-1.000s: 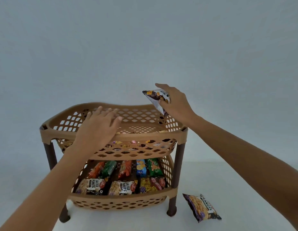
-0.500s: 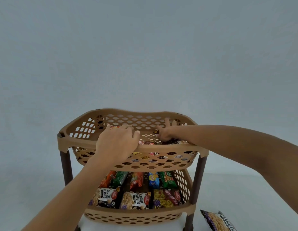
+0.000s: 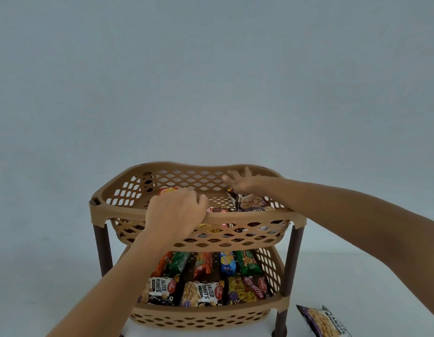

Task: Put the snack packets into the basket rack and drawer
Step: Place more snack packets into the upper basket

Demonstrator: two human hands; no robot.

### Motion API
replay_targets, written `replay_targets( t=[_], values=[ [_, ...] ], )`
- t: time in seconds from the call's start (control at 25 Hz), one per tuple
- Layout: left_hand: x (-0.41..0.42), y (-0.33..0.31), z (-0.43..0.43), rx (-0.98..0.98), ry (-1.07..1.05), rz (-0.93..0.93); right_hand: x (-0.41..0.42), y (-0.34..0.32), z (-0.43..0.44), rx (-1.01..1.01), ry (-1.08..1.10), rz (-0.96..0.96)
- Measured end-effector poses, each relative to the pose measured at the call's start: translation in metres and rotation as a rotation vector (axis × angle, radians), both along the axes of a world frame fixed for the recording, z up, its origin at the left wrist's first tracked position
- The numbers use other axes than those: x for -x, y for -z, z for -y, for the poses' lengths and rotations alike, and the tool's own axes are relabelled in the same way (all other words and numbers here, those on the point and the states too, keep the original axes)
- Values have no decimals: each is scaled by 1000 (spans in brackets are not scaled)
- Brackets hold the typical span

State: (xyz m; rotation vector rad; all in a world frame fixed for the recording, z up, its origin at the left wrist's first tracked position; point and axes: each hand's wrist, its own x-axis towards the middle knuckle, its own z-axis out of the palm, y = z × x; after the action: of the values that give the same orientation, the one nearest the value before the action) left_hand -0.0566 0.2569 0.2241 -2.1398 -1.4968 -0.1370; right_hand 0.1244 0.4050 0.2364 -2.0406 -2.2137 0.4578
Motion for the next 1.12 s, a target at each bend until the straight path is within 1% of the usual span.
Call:
replay_targets(
  t=[0.12, 0.16, 0.2, 0.28, 0.32, 0.36, 0.44, 0.52, 0.56, 0.64, 0.72, 0.84, 0.96, 1.0, 1.12],
  values=[
    [0, -2, 1, 27, 5, 19, 1, -29, 32, -408, 48, -243],
    [-2, -1, 2, 25, -7, 59, -1, -35, 46, -530, 20, -309],
    [-4, -2, 3, 16, -28, 140, -4, -40, 65, -627, -28, -336],
    [-8, -6, 7, 0, -106, 365, -15, -42, 109, -771, -126, -340],
    [-8, -8, 9, -23, -108, 430, -20, -41, 130, -831, -174, -341],
    [-8, -6, 13, -58, -67, 451, -25, -37, 153, -881, -214, -346],
    [-10, 3, 30, -126, 90, 517, -36, -25, 195, -930, -272, -342],
    [-16, 25, 54, -190, 255, 565, -45, -5, 231, -886, -338, -309],
    [-21, 38, 70, -204, 304, 602, -50, 8, 247, -851, -365, -286],
    [-30, 67, 102, -180, 355, 710, -60, 32, 275, -794, -406, -253],
    [-37, 100, 138, -97, 350, 789, -72, 58, 301, -698, -431, -217],
    [-40, 149, 190, 164, 250, 841, -90, 103, 337, -522, -465, -173],
    [-39, 184, 228, 401, 113, 851, -111, 151, 368, -368, -438, -128],
    [-39, 193, 238, 457, 53, 856, -118, 166, 378, -288, -432, -88],
    [-40, 213, 259, 621, -185, 871, -143, 207, 402, 61, -414, 62]
  ],
)
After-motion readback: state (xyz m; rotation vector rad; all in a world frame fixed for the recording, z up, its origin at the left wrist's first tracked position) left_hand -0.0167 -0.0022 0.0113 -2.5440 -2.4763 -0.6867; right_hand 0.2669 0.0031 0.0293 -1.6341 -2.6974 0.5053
